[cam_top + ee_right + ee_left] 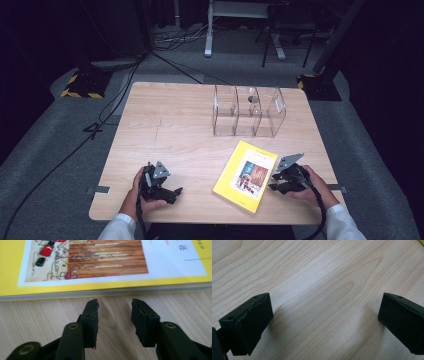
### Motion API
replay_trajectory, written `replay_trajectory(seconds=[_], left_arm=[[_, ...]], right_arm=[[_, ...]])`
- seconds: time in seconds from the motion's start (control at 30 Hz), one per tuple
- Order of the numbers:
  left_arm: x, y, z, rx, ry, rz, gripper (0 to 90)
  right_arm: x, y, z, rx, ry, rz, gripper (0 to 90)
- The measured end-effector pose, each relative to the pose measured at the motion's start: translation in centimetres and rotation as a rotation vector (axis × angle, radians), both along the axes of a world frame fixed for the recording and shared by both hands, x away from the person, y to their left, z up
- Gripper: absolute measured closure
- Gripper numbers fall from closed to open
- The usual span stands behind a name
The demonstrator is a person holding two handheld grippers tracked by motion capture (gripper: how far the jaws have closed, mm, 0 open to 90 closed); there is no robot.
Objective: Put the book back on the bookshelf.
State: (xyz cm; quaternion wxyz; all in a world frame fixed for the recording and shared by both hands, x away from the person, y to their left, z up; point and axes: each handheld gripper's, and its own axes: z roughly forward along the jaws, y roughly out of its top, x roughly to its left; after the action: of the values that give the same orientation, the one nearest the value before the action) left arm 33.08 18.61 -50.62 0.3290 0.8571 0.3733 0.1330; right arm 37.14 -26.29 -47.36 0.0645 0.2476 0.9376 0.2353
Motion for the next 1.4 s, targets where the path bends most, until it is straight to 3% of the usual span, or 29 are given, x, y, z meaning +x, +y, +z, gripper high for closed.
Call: replay_trajectory(seconds=[0.07,0.27,0.43,0.73,0.93,1.1,1.23,1.3,1.33,1.4], left_arm=[[0.1,-0.1,0.0,0.002,0.001,-0.012,0.3],[0.0,-0.9,0.0,-0.002,0.004,-0.022,0.3],[0.3,-2.0,0.0,0.000,0.005,-0.060,0.3],[0.2,-4.3,0.0,0.001,0.002,-0.129,0.5],[0.0,-5.8,0.0,0.001,-0.003,-0.170,0.7],[-0.2,-6.8,0.1,0.005,-0.002,-0.204,0.7],[-0.2,-6.8,0.1,0.006,-0.002,-0.207,0.7],[-0.2,-6.8,0.1,0.004,-0.001,-0.204,0.7],[-0.2,-6.8,0.1,0.005,-0.001,-0.204,0.7],[-0.2,-6.9,0.1,0.002,-0.001,-0.205,0.7]], right_arm=[[-0.1,0.6,0.3,-0.034,0.024,0.031,63.9],[0.1,2.1,0.6,-0.086,0.066,0.048,64.9],[-0.2,2.0,0.4,-0.060,0.041,0.027,64.5],[-0.8,1.2,0.0,0.021,-0.003,0.016,64.7],[-1.0,0.4,-0.4,0.105,0.021,0.000,65.7],[-1.4,0.5,-0.4,0.144,0.020,0.003,65.9],[-2.3,0.6,-0.6,0.187,-0.005,-0.005,65.6],[-2.6,0.4,-0.5,0.220,-0.014,0.001,65.6],[-2.7,0.3,-0.3,0.263,-0.020,0.007,65.5],[-2.8,0.3,-0.2,0.278,-0.024,0.009,65.6]])
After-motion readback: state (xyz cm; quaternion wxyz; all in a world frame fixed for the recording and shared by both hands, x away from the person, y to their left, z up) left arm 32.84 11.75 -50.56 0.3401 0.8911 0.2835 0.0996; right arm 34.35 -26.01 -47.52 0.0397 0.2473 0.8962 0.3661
